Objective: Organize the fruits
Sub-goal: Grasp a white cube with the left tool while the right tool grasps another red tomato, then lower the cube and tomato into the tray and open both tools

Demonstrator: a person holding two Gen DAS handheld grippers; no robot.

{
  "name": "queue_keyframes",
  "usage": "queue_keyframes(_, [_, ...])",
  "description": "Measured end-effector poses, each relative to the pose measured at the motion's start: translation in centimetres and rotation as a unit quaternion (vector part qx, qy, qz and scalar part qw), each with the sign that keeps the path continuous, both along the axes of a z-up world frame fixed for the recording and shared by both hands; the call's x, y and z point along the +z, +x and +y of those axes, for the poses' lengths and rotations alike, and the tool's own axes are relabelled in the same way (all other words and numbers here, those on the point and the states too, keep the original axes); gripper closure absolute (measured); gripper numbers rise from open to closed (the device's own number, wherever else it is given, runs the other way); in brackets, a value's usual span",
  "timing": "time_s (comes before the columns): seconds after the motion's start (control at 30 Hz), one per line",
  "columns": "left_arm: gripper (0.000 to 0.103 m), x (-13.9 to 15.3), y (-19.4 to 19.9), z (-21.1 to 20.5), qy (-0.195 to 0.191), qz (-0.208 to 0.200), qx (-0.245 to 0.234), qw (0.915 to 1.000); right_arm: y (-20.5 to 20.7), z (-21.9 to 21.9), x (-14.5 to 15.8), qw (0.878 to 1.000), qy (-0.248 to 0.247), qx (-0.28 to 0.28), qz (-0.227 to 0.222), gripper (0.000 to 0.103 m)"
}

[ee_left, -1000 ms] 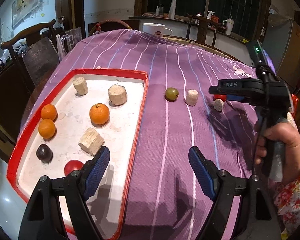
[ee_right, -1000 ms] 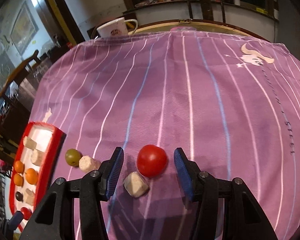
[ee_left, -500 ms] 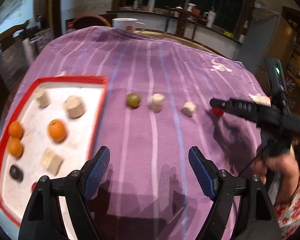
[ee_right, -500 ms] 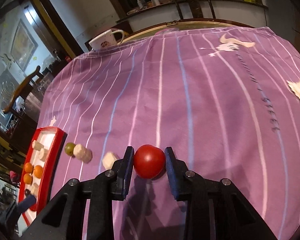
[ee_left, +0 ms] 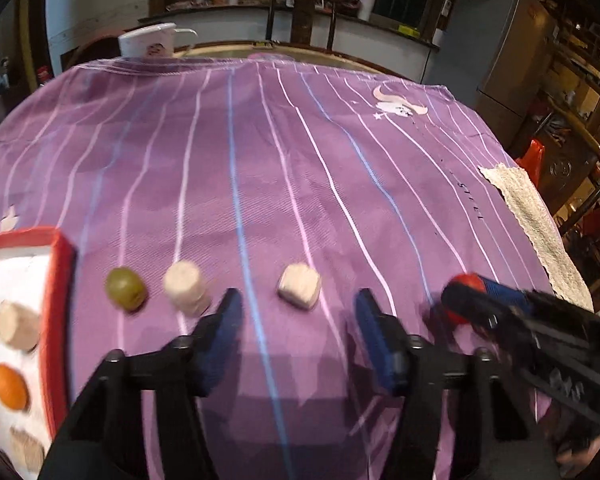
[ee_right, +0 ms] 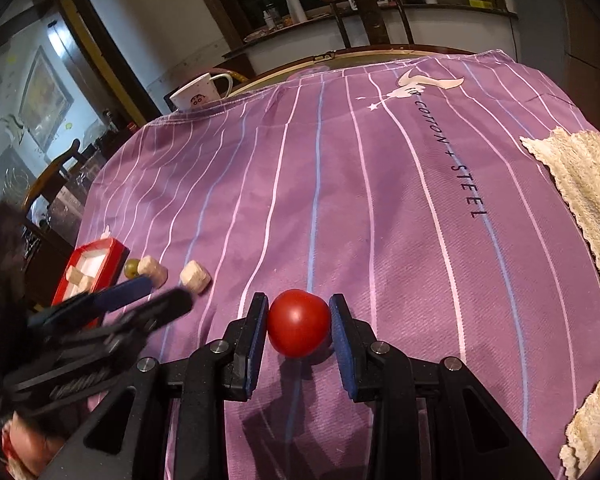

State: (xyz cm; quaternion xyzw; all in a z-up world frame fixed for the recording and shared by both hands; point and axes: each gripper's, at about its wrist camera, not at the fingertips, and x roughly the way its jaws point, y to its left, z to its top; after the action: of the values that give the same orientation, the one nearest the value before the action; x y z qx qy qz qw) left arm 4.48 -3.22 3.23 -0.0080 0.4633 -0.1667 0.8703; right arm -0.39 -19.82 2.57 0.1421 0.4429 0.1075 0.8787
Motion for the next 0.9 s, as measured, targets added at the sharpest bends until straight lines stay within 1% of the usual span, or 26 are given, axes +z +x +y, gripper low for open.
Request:
queue_keyframes(0.13, [0.053, -1.0, 1.1, -0.4, 0.008, 0.006, -0.002, 0.9999, 0.0, 0.3, -0.3, 1.0, 0.005, 0.01, 0.001, 0.068])
queue_keyframes(0.2, [0.053, -1.2, 1.2, -0.7, 0.013, -0.002, -0.002, 0.9999, 0.2, 0.3, -0.6, 1.0, 0.014, 0.013, 0.005, 0.068])
queue_keyframes(0.3, [0.053, -1.4, 0.9, -1.4, 0.031, -0.015, -0.007, 0.9994, 0.5, 0.0, -1.4, 0.999, 0.033, 0.012, 0.019, 0.068])
queue_keyframes(0.37, [0.066, -1.5, 0.7, -1.6, 0.043, -0.026, -0.006, 0.9987, 0.5, -0.2, -1.6, 0.999, 0.041, 0.011, 0.018, 0.068])
queue_keyframes(0.4, [0.079, -1.5, 0.7, -1.6, 0.048, -0.03, -0.004, 0.9984, 0.4, -0.1, -1.6, 0.999, 0.039, 0.014, 0.017, 0.068])
queue_keyframes(0.5, [0.078, -1.3, 0.3, -1.2, 0.032, -0.023, 0.0, 0.9992, 0.3, 0.4, -1.4, 0.999, 0.033, 0.023, 0.008, 0.069])
queue_keyframes(0.57, [0.078, -1.0, -0.3, -0.8, 0.032, -0.026, 0.005, 0.9992, 0.1, 0.7, -1.1, 0.999, 0.027, 0.027, 0.003, 0.069])
queue_keyframes(0.63, [0.078, -0.5, -1.3, -0.2, 0.023, -0.028, 0.008, 0.9993, -0.2, 1.0, -0.7, 0.999, 0.022, 0.029, -0.004, 0.069])
queue_keyframes(0.7, [0.078, 0.2, -2.3, 0.8, 0.007, -0.03, 0.015, 0.9994, -0.6, 1.3, 0.0, 0.999, 0.018, 0.033, -0.012, 0.069])
queue_keyframes(0.83, [0.078, 2.2, -5.5, 4.3, -0.05, -0.036, 0.05, 0.9968, -1.7, 2.4, 1.1, 0.998, 0.021, 0.046, -0.023, 0.069])
queue_keyframes(0.9, [0.078, 2.8, -7.1, 6.3, -0.063, -0.044, 0.072, 0.9944, -2.2, 3.3, 1.5, 0.998, 0.023, 0.055, -0.026, 0.069])
